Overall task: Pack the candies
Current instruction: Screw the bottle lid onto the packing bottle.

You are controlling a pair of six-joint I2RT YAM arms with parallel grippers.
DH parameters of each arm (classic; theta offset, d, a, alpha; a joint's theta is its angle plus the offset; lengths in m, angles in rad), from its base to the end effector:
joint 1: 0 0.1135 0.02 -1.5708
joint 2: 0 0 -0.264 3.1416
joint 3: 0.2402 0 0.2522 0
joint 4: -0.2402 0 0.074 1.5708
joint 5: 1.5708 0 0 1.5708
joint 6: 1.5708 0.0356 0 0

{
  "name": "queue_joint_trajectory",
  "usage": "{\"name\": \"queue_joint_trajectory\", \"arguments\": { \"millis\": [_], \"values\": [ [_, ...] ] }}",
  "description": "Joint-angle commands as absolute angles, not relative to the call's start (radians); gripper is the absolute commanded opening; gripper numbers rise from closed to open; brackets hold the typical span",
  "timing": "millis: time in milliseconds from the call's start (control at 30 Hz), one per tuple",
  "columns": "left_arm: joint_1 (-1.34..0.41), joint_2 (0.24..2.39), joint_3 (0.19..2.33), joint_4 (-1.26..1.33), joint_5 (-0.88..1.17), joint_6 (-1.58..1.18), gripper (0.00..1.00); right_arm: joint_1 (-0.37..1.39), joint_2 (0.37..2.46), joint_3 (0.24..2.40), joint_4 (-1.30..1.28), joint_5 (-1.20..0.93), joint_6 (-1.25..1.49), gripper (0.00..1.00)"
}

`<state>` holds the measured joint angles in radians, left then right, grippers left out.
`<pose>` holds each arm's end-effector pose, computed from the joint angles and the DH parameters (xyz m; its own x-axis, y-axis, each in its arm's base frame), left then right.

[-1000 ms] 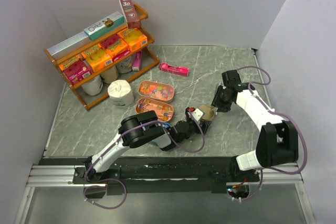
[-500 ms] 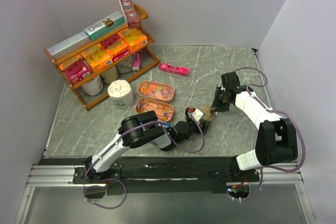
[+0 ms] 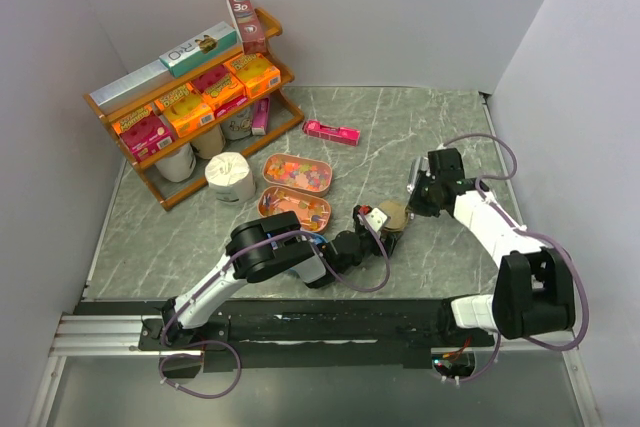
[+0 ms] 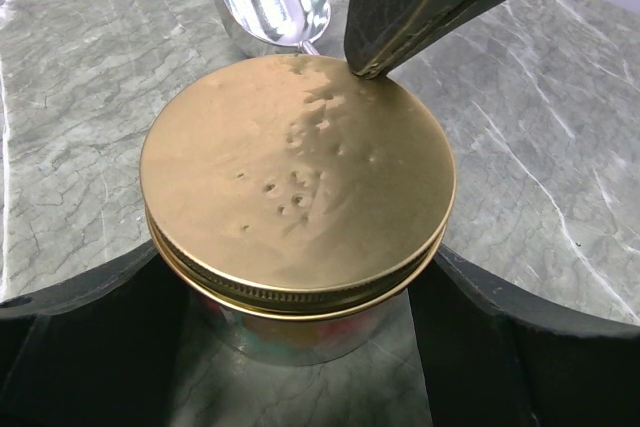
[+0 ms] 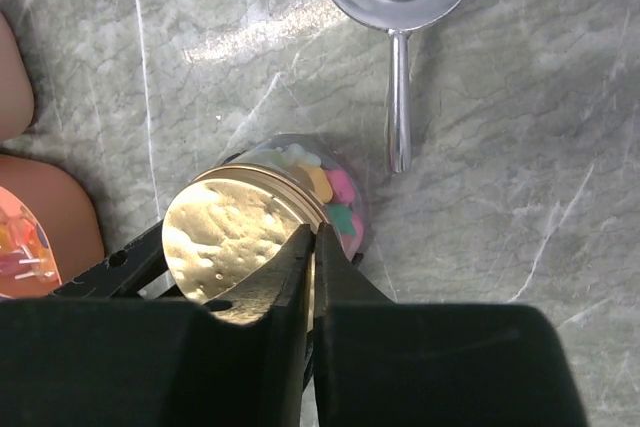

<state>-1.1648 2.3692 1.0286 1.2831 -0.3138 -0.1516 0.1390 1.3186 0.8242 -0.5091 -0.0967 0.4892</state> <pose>0.1803 -0.3917 0.0667 -0.1360 -0.0473 -0.9896 0.7401 0.6592 -0.1332 0.2541 0.0390 0.2134 -0.8262 0.3567 -0.4361 0.2254 0.9187 0.3244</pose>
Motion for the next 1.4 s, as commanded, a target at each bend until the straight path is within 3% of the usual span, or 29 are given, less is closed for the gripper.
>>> {"name": "queue_joint_trajectory", "arguments": {
  "millis": [0,433,600,700,833,933,1067,1367],
  "values": [
    [-1.189,2.513,0.969,0.936,-0.273,-0.112,0.64,0.163,1.309,0.739,-0.640,-0.162,0.502,0.06],
    [-1.189,2.519,0.974,0.928,-0.282,-0.112,0.64,0.255,1.129,0.660,-0.718,-0.210,0.606,0.04],
    [-1.189,2.507,0.951,0.948,-0.279,-0.112,0.66,0.256,1.089,0.729,-0.793,-0.095,0.627,0.05],
    [-1.189,2.490,0.936,0.960,-0.278,-0.113,0.73,0.255,1.072,0.785,-0.854,-0.013,0.650,0.09],
    [-1.189,2.461,0.930,0.956,-0.279,-0.117,0.91,0.255,1.055,0.831,-0.894,0.041,0.658,0.18],
    [-1.190,2.441,0.933,0.945,-0.290,-0.117,0.96,0.250,1.051,0.853,-0.910,0.063,0.663,0.27],
    [-1.189,2.422,0.930,0.934,-0.302,-0.112,0.99,0.223,1.063,0.856,-0.849,0.025,0.638,0.40],
    [-1.187,2.398,0.930,0.914,-0.318,-0.141,0.97,0.196,1.288,0.939,-0.638,-0.018,0.551,0.42]
  ]
}}
